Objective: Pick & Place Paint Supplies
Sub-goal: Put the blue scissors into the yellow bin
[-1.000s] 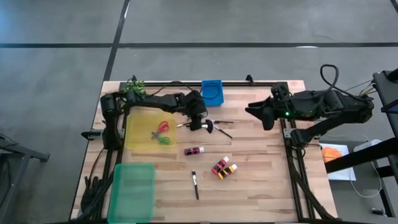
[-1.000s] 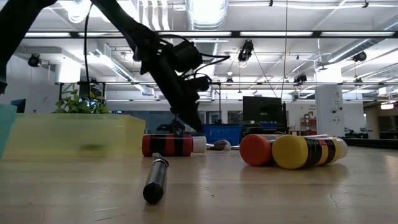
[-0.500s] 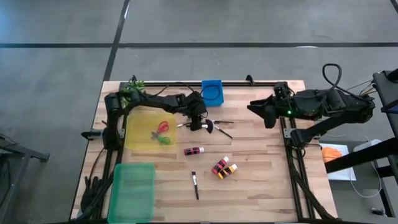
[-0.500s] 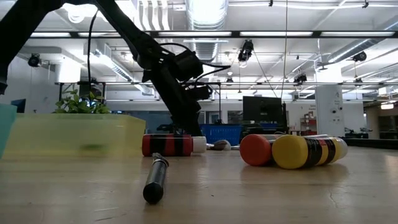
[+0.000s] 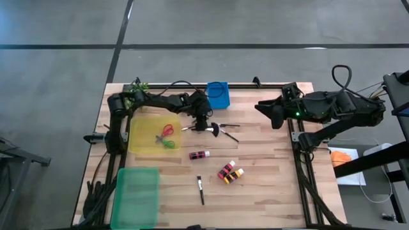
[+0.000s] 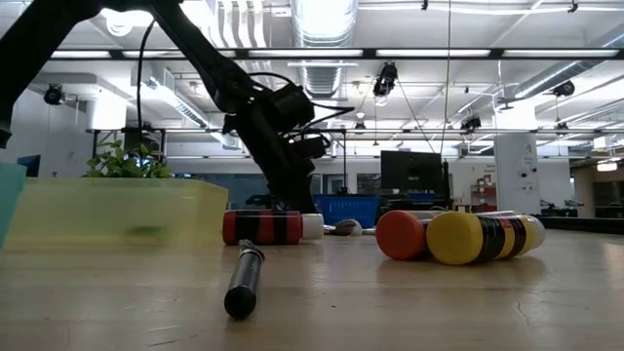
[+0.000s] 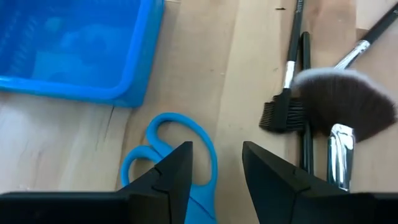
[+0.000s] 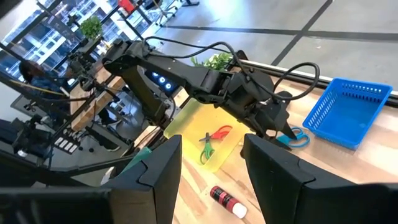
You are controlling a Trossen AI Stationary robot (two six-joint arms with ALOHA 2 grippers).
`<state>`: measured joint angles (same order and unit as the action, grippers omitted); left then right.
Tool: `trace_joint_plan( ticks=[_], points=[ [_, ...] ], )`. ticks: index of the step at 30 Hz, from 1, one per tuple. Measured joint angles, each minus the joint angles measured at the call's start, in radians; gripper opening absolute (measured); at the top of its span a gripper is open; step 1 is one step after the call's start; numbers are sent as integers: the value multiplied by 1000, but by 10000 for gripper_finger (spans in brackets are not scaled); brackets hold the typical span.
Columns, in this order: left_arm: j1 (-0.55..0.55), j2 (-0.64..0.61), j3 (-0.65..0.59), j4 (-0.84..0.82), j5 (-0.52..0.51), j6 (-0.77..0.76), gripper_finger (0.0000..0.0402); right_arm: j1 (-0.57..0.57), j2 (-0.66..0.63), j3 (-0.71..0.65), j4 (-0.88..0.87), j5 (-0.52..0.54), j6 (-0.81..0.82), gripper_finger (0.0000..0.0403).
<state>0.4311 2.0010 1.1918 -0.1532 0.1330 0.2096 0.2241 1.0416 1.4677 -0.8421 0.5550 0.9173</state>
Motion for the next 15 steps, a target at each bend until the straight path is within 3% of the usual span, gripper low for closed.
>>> trace_joint_plan(
  ticks=[15],
  points=[
    [2, 0, -8, -4, 29, 9, 146, 0, 1, 0, 0, 17, 7, 171]
  ],
)
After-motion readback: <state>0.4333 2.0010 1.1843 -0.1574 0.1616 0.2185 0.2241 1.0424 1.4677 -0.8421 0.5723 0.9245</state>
